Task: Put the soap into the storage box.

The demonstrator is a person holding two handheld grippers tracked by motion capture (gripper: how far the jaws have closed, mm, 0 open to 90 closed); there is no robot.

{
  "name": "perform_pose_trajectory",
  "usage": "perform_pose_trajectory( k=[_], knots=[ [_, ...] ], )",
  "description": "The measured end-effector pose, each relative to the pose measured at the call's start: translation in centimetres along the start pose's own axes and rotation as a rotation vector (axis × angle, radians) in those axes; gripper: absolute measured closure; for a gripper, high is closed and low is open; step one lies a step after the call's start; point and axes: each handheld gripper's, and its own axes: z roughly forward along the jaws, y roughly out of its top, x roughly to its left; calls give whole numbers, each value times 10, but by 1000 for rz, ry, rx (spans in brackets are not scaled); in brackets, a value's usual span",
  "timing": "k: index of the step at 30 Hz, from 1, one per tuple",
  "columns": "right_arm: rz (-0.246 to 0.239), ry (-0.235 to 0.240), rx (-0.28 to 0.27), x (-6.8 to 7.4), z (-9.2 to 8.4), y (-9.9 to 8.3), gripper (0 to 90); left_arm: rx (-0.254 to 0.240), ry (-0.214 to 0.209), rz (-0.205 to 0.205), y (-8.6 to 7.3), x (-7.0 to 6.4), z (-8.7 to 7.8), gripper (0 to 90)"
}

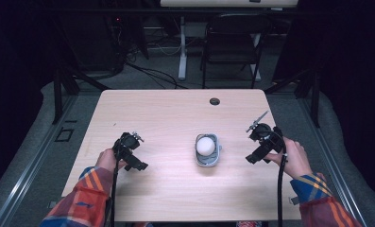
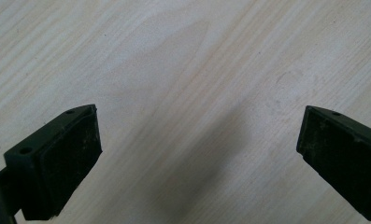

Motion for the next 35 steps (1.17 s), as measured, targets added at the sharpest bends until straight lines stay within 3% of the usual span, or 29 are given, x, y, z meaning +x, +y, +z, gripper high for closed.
perform_pose_trajectory(
  k=[2,3,10,13,18,20,21,23,24,29,30,31,34,35],
  knots=[
    [1,-10,15,-2,2,-6,0,0,0,-1,0,0,0,0],
    [24,4,0,-2,5,-10,0,2,0,-1,0,0,0,0],
    [26,-4,48,-6,13,-29,0,0,2,-1,0,0,0,0],
    [59,-10,15,-5,18,-39,0,-1,3,0,0,0,0,0],
    [89,0,21,-6,31,-57,0,-1,1,-3,-1,0,0,0],
    [73,-6,80,-7,38,-66,0,0,1,-1,-1,0,-1,0],
    [41,-9,125,-8,38,-67,0,-1,1,-1,-1,-1,-1,0],
    [50,-16,131,-8,41,-70,0,-1,1,1,-1,-1,-1,0],
    [89,-8,97,-6,44,-74,0,0,1,1,-1,-1,0,0],
    [108,6,100,-6,49,-78,2,3,-2,6,0,-1,-1,0],
    [138,4,65,-4,54,-80,6,3,-2,7,0,-1,-1,0],
    [85,-10,136,-6,50,-77,12,3,-2,8,0,-1,-1,0],
    [73,-11,163,-7,52,-76,17,2,-2,8,0,-2,-1,0],
    [98,-9,134,-6,54,-78,19,1,-2,7,0,-2,0,0]
  ],
)
